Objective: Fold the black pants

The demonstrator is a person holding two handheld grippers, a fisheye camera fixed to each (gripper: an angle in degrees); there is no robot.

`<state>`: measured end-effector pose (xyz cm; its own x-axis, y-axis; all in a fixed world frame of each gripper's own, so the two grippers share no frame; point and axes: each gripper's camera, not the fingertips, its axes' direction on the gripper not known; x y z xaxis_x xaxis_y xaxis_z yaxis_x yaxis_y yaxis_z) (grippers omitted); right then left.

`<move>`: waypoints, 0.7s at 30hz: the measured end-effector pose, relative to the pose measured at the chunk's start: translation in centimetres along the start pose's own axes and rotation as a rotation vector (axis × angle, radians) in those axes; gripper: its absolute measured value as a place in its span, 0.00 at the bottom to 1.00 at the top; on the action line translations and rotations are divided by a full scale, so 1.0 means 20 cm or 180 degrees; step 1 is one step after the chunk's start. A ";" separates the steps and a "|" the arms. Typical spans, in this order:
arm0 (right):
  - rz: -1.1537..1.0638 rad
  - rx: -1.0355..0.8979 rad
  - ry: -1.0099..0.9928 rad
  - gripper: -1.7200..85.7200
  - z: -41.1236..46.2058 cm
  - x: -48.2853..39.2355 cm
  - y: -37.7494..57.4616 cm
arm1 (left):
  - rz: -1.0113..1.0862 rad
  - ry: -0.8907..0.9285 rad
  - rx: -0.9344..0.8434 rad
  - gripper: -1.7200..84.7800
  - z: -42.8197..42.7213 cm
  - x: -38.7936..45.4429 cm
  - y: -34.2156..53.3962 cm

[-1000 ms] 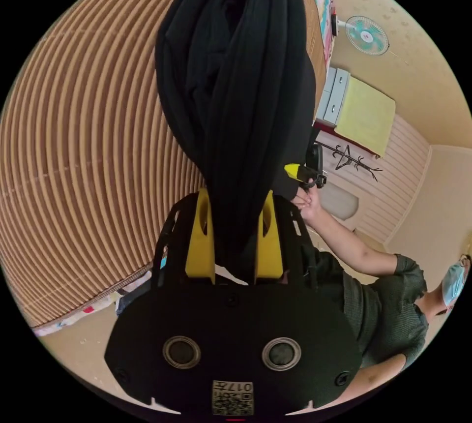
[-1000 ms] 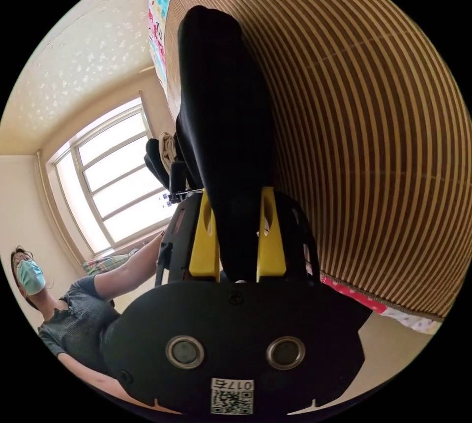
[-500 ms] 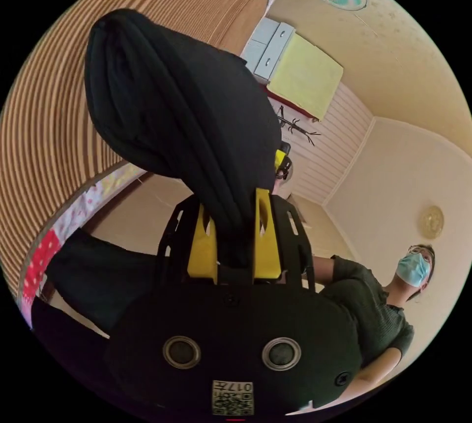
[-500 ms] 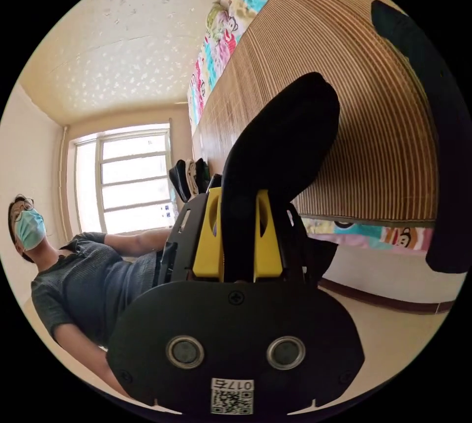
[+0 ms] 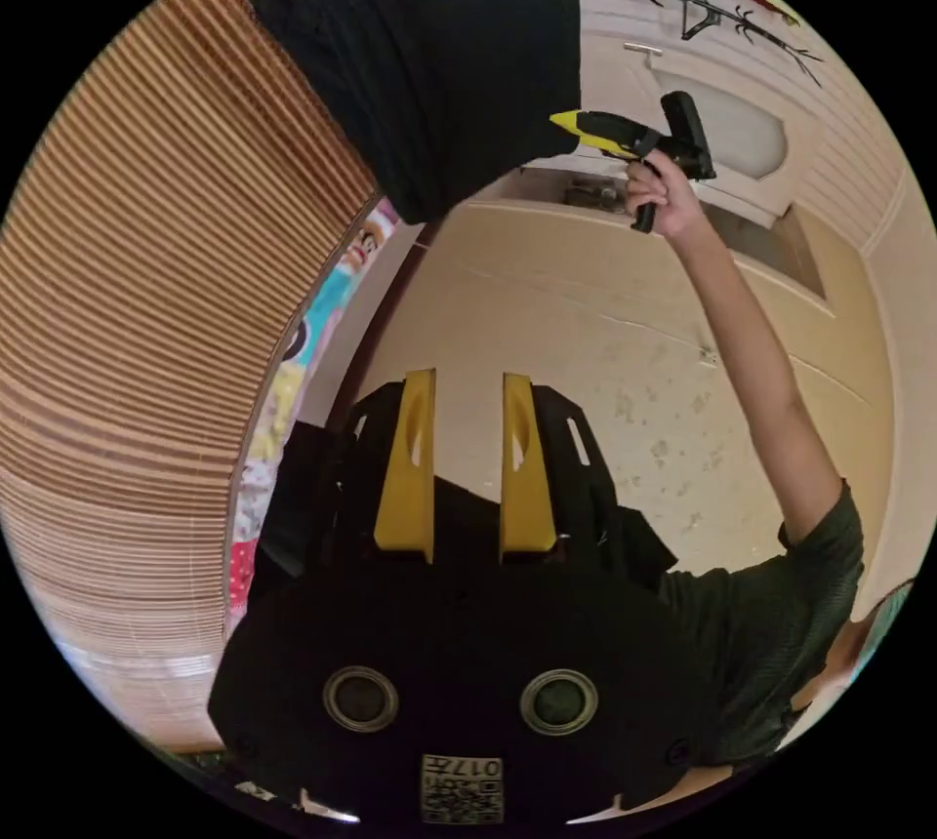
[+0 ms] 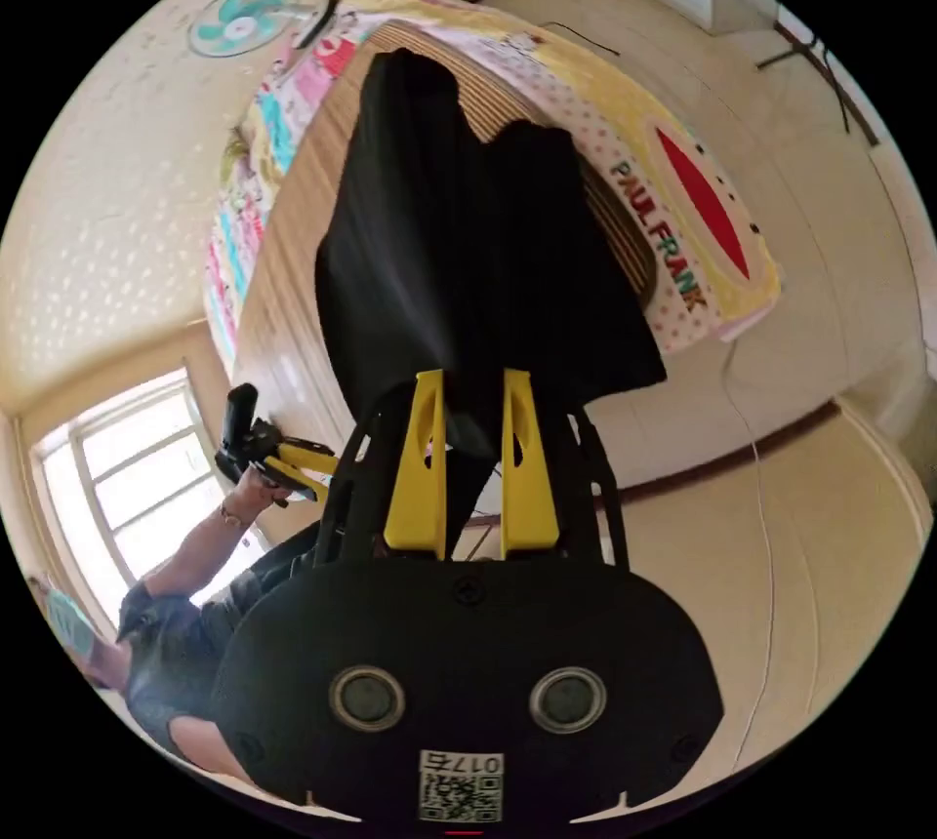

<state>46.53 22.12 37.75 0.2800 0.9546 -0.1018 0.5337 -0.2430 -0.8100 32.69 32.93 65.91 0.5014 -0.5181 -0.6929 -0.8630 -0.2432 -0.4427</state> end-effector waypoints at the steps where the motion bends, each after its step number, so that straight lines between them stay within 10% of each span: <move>1: 0.0573 -0.0217 0.0256 0.08 0.13 0.13 -0.02 | -0.0139 -0.0207 -0.0040 0.14 0.04 -0.14 0.14; 8: 0.1262 -0.0382 0.1563 0.03 0.67 0.09 0.14 | -0.3128 0.0367 0.0794 0.12 0.00 -1.12 1.95; 12: 0.1200 -0.0456 0.1560 0.03 0.98 -0.05 0.31 | -0.4677 0.1326 0.2612 0.09 0.08 -0.87 3.21; 16: 0.1345 -0.1248 0.1436 0.02 1.49 -0.14 0.50 | -0.4606 0.1621 0.3987 0.03 0.26 -0.50 3.58; 21: 0.1134 -0.1762 0.1410 0.02 2.03 -0.47 0.57 | -0.4224 0.1325 0.3455 0.01 0.56 -0.38 3.19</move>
<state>17.61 17.39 5.98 0.7381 0.6740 0.0326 0.6388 -0.6824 -0.3553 -25.60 30.47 36.58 0.5699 -0.6392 0.5163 0.5894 -0.1198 -0.7989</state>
